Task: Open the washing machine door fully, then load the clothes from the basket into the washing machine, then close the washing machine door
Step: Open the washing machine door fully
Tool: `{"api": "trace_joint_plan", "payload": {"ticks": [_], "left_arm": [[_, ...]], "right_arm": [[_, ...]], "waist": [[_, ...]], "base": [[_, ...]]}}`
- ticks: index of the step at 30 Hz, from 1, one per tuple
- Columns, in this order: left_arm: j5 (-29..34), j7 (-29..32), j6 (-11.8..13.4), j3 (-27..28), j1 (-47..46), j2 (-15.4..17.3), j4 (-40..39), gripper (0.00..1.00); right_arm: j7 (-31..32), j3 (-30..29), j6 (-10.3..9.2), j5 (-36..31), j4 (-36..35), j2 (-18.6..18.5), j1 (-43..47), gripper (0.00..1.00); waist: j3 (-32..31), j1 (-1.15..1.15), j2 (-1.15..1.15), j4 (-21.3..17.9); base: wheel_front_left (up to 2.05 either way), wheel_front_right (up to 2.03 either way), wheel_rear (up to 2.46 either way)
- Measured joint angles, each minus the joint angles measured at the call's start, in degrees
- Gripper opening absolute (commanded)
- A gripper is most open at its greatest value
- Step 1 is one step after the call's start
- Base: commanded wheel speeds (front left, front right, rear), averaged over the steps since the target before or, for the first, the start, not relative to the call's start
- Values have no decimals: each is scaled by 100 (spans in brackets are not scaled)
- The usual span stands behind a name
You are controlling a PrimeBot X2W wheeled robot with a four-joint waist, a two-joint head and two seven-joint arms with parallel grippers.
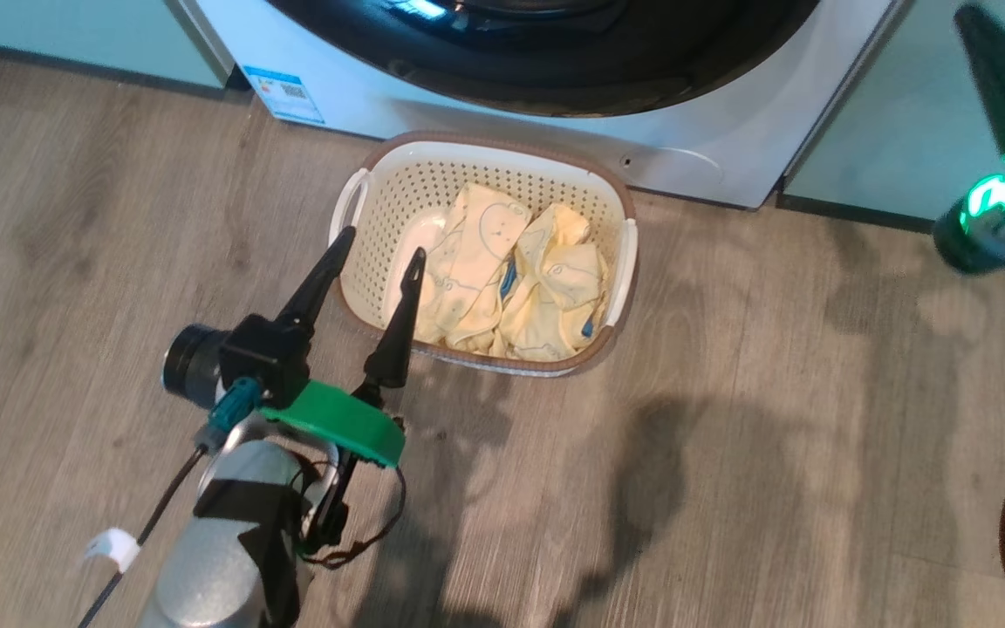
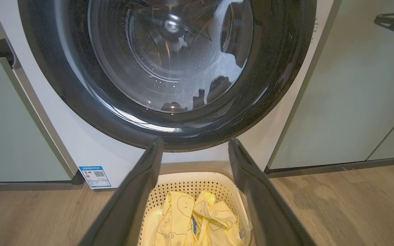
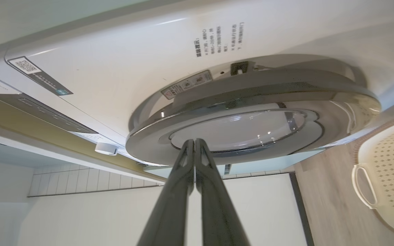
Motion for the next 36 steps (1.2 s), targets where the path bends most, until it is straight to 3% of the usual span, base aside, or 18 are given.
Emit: {"api": "trace_joint_plan", "payload": {"ticks": [18,36], "left_arm": [[-49,-1,-44,-270,-194,-78,-69,100],[-165,-1,-44,-446,-291,-113,-115,100]], "right_arm": [[8,394,0,122,1358,-280,-1816,0],[-166,802,0,-219,2591,-538,-2722,0]], "waist": [[270,0,0,448],[476,0,0,752]], "base": [[0,0,0],[0,0,0]]}}
